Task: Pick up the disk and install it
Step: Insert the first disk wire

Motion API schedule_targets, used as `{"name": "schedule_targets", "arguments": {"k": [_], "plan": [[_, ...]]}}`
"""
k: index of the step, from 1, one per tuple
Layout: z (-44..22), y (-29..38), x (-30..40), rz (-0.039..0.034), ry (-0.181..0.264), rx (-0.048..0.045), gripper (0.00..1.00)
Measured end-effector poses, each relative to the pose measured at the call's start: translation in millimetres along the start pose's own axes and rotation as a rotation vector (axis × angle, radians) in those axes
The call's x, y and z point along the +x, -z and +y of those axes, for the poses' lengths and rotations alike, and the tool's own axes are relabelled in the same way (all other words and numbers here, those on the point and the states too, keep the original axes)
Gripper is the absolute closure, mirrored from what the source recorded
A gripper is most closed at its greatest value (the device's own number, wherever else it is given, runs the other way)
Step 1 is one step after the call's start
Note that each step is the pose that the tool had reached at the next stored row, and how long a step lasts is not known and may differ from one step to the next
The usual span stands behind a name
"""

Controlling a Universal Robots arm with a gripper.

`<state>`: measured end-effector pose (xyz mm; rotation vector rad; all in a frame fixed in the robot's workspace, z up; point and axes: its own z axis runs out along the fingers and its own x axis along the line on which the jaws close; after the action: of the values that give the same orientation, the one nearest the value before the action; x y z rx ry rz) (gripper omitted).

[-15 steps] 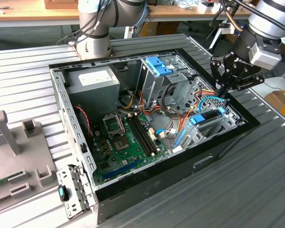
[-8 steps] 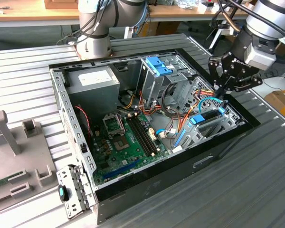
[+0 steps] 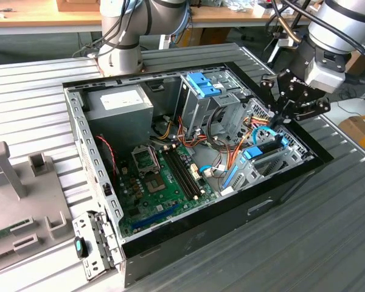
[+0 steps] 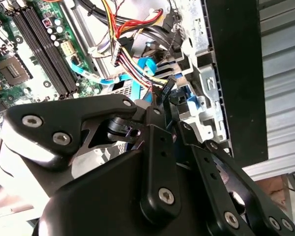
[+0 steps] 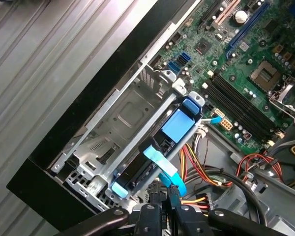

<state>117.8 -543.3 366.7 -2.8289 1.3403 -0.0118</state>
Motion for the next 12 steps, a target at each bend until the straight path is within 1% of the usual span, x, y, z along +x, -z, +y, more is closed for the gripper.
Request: {"name": "schedule_targets", "arguments": {"k": [1,3,5,10,12], "plan": [[0.2,-0.2,-0.1,0.0004,-0.017,-0.0003,0.83],[0.2,-1.2,-0.2,0.0012,-0.076,-0.0003,0.83],[0.2,-2.3,-0.2,0.0021,-0.145,-0.0005,0.83],[0.3,-3.8,-0.2,0.0033,-0.237,-0.0007,0.83],[0.3,-4.6,-0.2,0.0043,-0.303,-0.0009,0.83]]}}
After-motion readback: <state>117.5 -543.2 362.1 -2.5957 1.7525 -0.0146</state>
